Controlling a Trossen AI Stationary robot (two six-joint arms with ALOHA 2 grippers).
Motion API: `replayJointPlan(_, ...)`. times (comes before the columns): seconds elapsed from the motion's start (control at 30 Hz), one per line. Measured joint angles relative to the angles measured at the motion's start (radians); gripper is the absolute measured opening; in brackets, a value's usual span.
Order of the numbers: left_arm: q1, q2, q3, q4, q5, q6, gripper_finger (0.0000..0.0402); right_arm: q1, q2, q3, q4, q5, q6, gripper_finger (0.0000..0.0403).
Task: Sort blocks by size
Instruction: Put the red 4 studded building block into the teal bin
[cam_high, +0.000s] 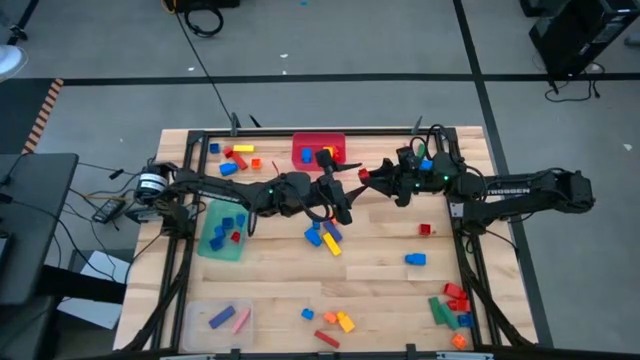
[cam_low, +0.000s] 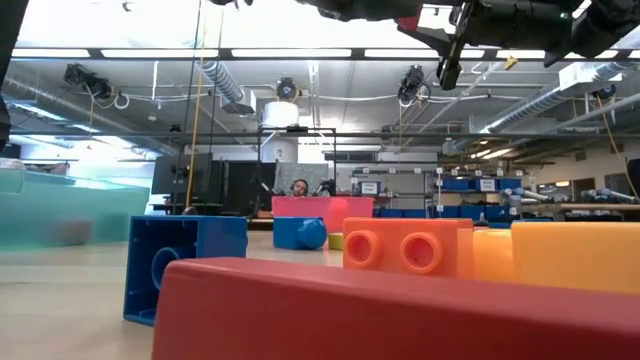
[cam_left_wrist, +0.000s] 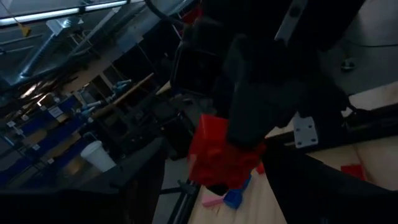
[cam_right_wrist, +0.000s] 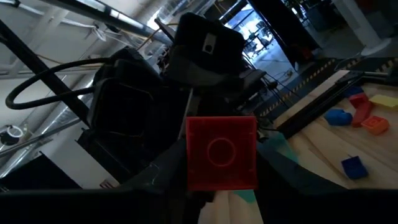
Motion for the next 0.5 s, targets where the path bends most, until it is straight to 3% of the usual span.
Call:
replayJointPlan(0.17, 0.015, 0.027, 0.000, 0.024, 0.061, 0.000, 0.0260, 0.000, 0.000, 0.000, -0.002, 0.000, -0.004, 0.0153)
replayJointPlan(0.5, 0.014, 0.034, 0.000, 0.046, 0.064, 0.000, 0.0202, 0.000, 0.000, 0.000, -0.013, -0.001, -0.006, 0.0153)
